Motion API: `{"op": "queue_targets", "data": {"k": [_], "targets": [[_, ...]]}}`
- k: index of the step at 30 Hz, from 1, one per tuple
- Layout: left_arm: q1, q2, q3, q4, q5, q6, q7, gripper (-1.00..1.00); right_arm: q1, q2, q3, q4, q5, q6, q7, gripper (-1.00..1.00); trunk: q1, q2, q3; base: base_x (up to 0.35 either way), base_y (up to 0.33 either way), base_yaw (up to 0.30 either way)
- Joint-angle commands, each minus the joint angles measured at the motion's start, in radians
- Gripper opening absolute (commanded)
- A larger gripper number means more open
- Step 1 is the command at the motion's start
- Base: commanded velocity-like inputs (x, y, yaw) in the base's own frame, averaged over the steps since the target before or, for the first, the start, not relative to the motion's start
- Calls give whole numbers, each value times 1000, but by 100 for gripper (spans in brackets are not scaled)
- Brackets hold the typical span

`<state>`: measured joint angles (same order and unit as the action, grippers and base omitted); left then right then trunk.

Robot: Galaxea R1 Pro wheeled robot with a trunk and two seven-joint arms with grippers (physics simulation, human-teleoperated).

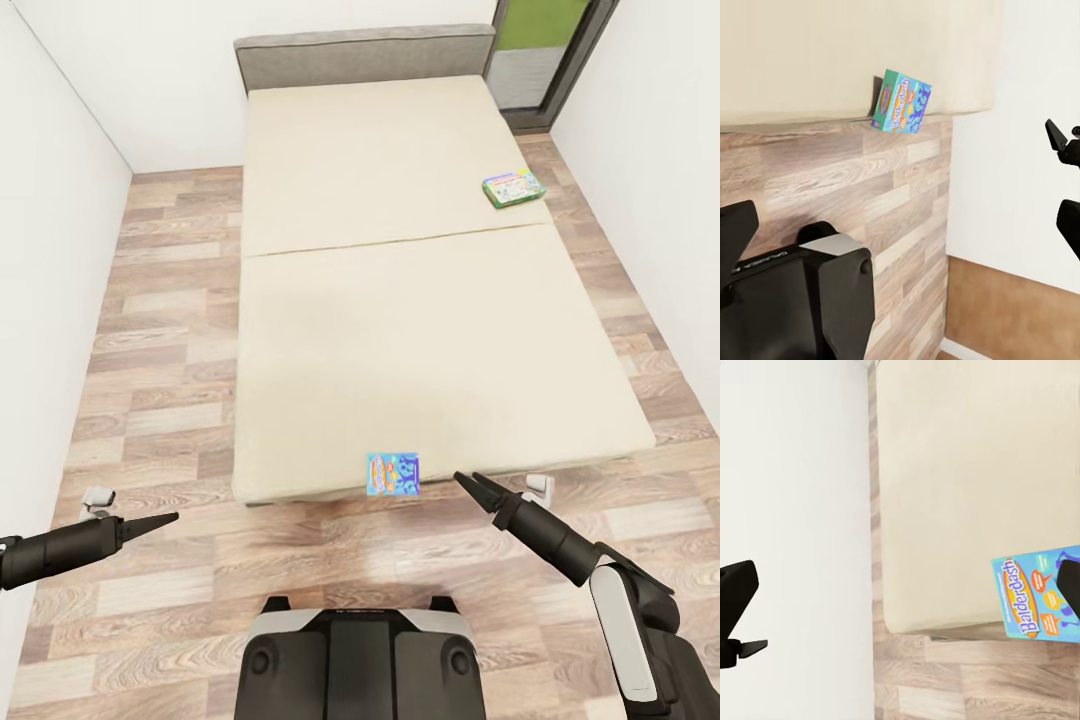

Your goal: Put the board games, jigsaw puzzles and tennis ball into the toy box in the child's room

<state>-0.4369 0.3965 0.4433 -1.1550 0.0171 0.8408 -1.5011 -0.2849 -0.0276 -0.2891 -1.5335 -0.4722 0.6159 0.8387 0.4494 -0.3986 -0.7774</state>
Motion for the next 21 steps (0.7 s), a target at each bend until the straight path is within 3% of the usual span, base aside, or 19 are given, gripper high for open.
{"op": "queue_targets", "data": {"k": [1,21], "targets": [[0,0,0,-1,0,11,-4,100,0,0,-1,0,-5,7,1,100,1,-1,1,0,0,0],[0,0,0,-1,0,11,-5,100,1,0,-1,11,-5,7,2,100,1,-1,34,0,0,0]]}}
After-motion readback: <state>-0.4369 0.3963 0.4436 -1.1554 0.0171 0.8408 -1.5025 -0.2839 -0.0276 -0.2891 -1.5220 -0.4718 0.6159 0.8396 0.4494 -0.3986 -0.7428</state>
